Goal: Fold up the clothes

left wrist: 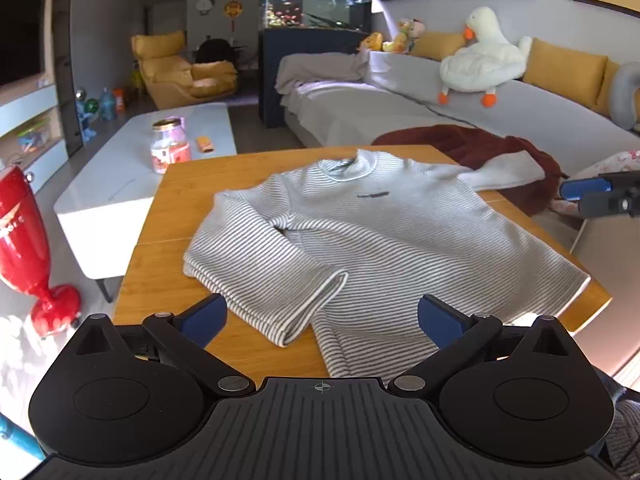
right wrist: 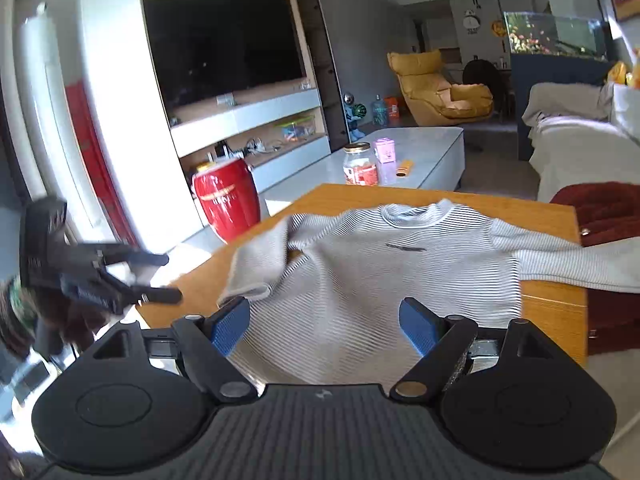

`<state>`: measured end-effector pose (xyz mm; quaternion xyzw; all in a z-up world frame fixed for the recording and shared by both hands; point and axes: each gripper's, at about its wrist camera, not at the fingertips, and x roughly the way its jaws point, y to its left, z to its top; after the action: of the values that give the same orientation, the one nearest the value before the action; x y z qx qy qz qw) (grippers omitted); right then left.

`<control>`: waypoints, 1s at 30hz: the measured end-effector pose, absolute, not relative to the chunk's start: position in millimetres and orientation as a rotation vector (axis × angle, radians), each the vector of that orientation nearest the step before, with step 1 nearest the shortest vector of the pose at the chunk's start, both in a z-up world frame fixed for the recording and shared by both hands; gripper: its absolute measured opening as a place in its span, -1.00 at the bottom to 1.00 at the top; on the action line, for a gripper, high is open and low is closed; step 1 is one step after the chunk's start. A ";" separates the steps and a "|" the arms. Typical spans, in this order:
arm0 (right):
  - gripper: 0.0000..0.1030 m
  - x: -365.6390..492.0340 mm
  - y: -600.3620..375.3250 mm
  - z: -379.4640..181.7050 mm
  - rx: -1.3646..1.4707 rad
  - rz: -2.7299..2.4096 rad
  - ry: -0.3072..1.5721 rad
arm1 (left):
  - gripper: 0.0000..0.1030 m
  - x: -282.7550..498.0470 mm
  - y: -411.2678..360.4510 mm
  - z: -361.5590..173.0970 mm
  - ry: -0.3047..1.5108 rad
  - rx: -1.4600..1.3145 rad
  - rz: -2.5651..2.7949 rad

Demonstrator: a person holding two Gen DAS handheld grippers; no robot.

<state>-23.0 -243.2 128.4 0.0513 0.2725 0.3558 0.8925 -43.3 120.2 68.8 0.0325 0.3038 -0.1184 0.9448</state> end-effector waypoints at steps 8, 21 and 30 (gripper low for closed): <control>0.12 51.8 -127.7 78.9 0.266 0.833 0.787 | 1.00 -23.2 155.1 50.3 0.603 0.019 -0.091; -0.85 93.2 -39.0 63.5 0.025 0.839 0.801 | 1.00 1.8 175.8 51.3 0.632 -0.083 -0.108; -0.86 164.1 -109.3 205.9 -0.077 0.701 0.404 | 1.00 95.2 107.3 44.6 0.626 0.018 -0.176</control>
<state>164.1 -109.3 205.9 -0.0373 0.1963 0.3409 0.9186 95.2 107.3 44.6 0.0087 0.3076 -0.0864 0.9475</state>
